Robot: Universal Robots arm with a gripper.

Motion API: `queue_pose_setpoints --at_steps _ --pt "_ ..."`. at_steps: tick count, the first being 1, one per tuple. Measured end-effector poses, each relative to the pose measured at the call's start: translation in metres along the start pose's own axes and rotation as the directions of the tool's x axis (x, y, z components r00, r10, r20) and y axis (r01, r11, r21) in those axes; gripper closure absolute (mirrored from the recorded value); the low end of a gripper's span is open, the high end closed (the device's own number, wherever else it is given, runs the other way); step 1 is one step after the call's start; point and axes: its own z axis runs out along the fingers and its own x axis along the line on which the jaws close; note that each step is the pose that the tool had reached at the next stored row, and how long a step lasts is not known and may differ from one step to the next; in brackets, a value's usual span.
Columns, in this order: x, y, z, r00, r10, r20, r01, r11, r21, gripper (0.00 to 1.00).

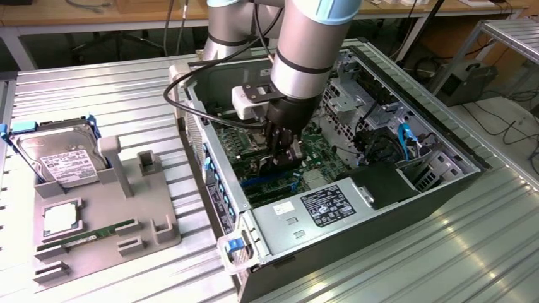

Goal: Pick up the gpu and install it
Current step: 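Insert the gpu into the slot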

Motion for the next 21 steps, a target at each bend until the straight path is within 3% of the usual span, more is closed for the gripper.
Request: queue_pose_setpoints --at_steps 3,6,7,12,15,21 --pt "0.0003 -0.0001 0.001 1.0 0.001 -0.0015 -0.001 1.0 -0.0022 0.74" --pt "0.0004 -0.0001 0.0015 1.0 0.003 -0.0021 -0.003 0.9999 -0.0104 0.74" --pt "0.0005 -0.0001 0.0016 1.0 0.004 -0.0023 -0.004 0.9999 -0.0158 0.74" --pt "0.0004 -0.0003 0.0018 0.9999 0.01 -0.0036 -0.01 0.9983 -0.0582 0.74" --pt "0.0005 0.0 0.0015 0.9999 0.012 -0.0045 -0.012 0.9975 -0.0689 0.74" --pt "0.0006 -0.0002 0.0056 0.9999 0.014 -0.0047 -0.014 0.9975 -0.0693 0.74"
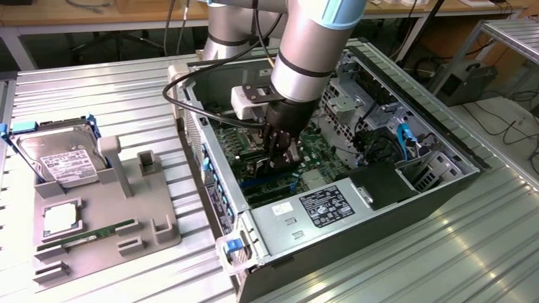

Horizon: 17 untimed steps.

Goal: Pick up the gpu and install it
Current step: 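Insert the gpu into the slot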

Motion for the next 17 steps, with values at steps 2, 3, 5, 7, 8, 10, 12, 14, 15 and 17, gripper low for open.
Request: queue_pose_setpoints --at_steps 2,3,5,7,8,10,12,14,15,17 --pt "0.0001 -0.0001 0.0012 1.0 0.001 -0.0003 -0.001 1.0 -0.0009 0.74" --pt "0.0001 -0.0003 0.0016 1.0 0.001 -0.0004 -0.001 1.0 -0.0019 0.74" --pt "0.0 -0.0004 0.0023 1.0 0.002 0.0004 -0.002 1.0 -0.0021 0.74" --pt "0.0 -0.0007 0.0024 1.0 0.002 -0.0003 -0.002 1.0 -0.0022 0.74" --pt "0.0 -0.0009 0.0023 1.0 0.002 -0.0008 -0.002 1.0 -0.0022 0.74" --pt "-0.0001 -0.0014 0.0024 1.0 0.002 -0.0063 -0.002 1.0 -0.0017 0.74" --pt "-0.0001 -0.0016 0.0023 0.9999 0.003 -0.015 -0.003 1.0 -0.0014 0.74" --pt "-0.0001 -0.0018 0.002 0.9996 0.004 -0.0267 -0.004 1.0 -0.0009 0.74" --pt "-0.0001 -0.0019 0.0023 0.9995 0.005 -0.0316 -0.005 1.0 -0.0002 0.74" --pt "0.0 -0.0019 0.0021 0.9992 0.006 -0.0399 -0.006 1.0 -0.0002 0.74"
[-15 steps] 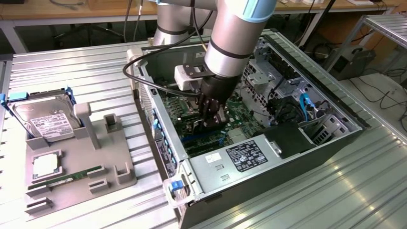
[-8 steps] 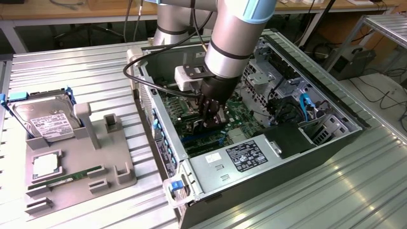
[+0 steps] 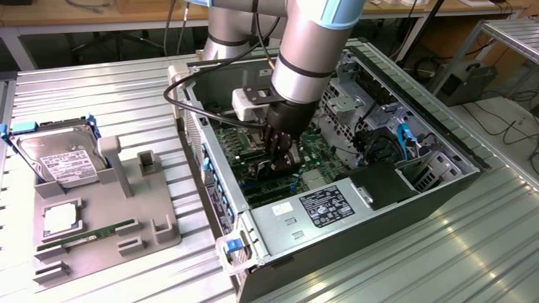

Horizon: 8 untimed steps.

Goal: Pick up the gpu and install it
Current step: 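Insert the gpu into the slot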

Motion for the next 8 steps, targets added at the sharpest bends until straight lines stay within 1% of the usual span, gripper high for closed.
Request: queue_pose_setpoints --at_steps 1,5,8 --pt "0.0 0.0 -0.0002 1.0 0.0 -0.0013 0.0 1.0 -0.0001 0.74" --pt "-0.0012 0.0001 -0.0006 1.0 0.0 -0.0014 0.0 1.0 -0.0001 0.74" --pt "-0.0025 0.0004 -0.0029 1.0 0.0 -0.0012 0.0 1.0 0.0 0.74"
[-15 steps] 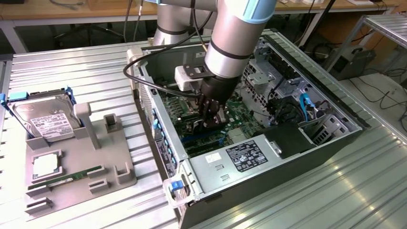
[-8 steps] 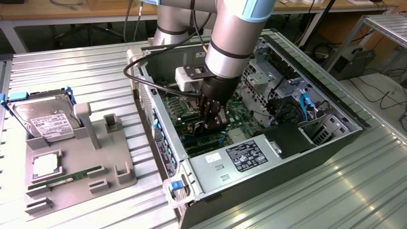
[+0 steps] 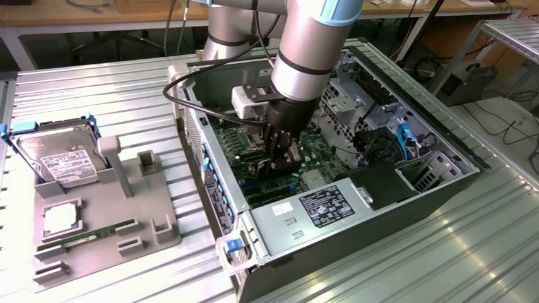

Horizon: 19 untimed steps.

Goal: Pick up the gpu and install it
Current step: 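Insert the gpu into the slot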

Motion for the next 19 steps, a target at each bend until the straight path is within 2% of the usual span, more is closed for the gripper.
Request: queue_pose_setpoints --at_steps 1,3,4,6,7,8,19 --pt "-0.0003 0.0 -0.0003 1.0 0.0 0.0 0.0 1.0 0.0 0.74" --pt "-0.0007 0.0001 -0.0003 1.0 0.0 0.0044 0.001 1.0 -0.0001 0.74" --pt "-0.0008 0.0001 -0.0003 1.0 -0.001 0.009 0.001 1.0 -0.0004 0.74" --pt "-0.0009 0.0 -0.0004 0.9997 -0.003 0.0253 0.003 1.0 -0.0011 0.74" --pt "-0.0009 0.0001 -0.0004 0.9996 -0.003 0.0297 0.003 1.0 -0.0014 0.74" --pt "-0.001 0.0001 -0.0001 0.9995 -0.003 0.0315 0.003 1.0 -0.0014 0.74" --pt "-0.001 -0.0005 0.0062 0.9995 -0.003 0.0305 0.003 1.0 -0.002 0.74"
